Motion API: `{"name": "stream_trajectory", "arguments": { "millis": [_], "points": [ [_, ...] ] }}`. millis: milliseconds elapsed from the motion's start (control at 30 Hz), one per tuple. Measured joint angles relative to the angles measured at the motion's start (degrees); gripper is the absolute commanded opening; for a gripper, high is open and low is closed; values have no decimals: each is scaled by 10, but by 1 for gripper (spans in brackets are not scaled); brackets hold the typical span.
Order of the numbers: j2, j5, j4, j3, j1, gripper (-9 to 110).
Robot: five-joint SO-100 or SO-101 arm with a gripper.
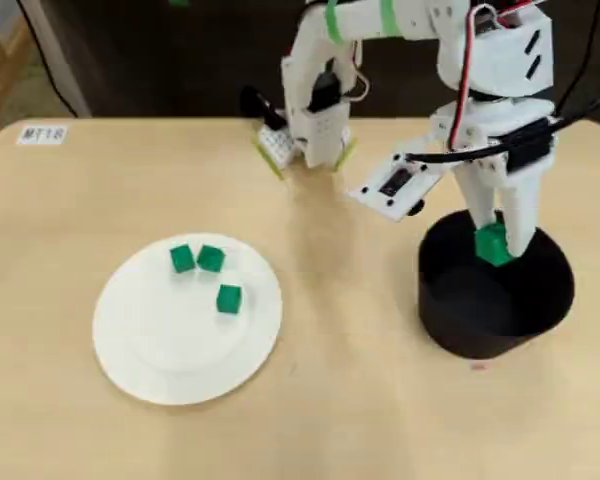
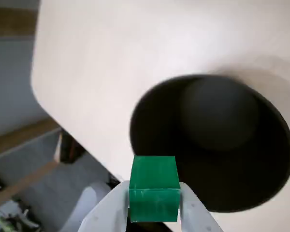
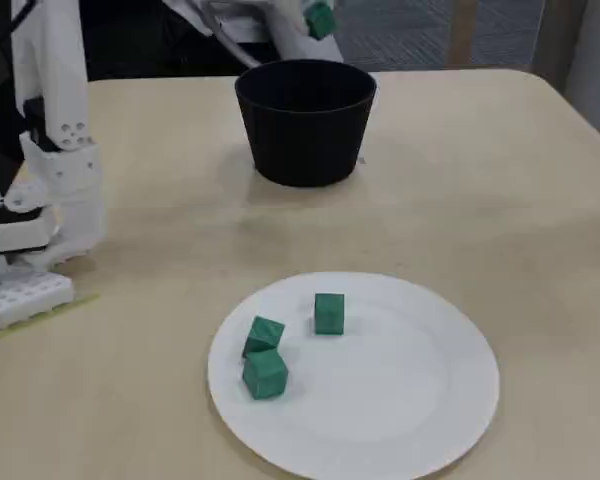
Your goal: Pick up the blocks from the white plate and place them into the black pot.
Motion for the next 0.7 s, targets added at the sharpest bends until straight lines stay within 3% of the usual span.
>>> {"name": "stream_trajectory", "arguments": {
  "millis": [500,600,700],
  "points": [
    [-79,8,-7,6,-31,-2],
    [-79,11,-7,8,-22,20],
    [-79,-2,-8,8,-14,27]
  ]
}}
